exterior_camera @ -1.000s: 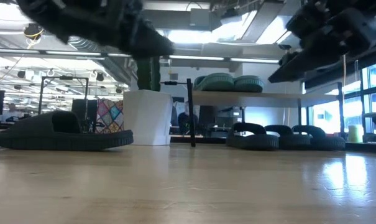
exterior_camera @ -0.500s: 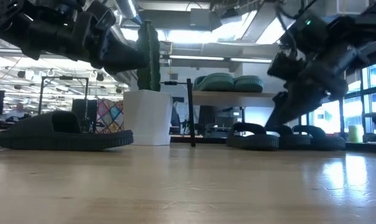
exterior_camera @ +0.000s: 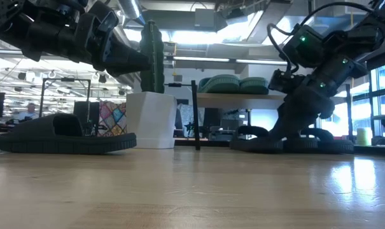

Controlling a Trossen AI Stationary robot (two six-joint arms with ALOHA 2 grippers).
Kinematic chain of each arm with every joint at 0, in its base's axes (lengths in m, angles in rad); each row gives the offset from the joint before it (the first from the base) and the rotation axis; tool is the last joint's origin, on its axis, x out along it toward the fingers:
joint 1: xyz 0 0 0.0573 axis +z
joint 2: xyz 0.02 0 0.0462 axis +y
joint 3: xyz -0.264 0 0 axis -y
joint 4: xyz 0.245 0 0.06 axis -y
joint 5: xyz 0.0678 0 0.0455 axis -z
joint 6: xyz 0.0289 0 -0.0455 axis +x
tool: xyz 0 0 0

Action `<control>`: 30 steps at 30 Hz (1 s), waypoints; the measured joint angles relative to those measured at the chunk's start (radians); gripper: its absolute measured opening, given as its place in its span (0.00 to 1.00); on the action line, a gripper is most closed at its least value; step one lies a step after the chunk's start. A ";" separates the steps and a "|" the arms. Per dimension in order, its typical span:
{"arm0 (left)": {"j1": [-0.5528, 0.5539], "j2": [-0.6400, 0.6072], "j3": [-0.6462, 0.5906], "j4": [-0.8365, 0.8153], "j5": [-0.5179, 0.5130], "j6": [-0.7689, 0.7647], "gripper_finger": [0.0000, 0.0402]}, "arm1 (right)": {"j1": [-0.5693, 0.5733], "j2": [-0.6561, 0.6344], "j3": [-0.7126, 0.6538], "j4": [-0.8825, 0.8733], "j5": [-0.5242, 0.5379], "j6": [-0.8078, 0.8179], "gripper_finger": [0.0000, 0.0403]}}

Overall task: Pick and place slides into the shelf
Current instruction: Put the black slipper under the shelf

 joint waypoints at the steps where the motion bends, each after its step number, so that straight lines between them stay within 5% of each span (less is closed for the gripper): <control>1: 0.000 0.000 0.000 -0.001 0.000 0.002 0.44 | -0.007 0.000 0.000 0.001 0.003 -0.007 0.56; 22: 0.000 0.000 0.000 -0.002 0.000 0.003 0.44 | -0.105 -0.001 0.000 0.026 0.000 -0.079 0.56; 30: 0.000 0.000 0.000 -0.002 0.000 -0.005 0.44 | -0.087 -0.021 0.062 0.008 -0.207 -0.054 0.56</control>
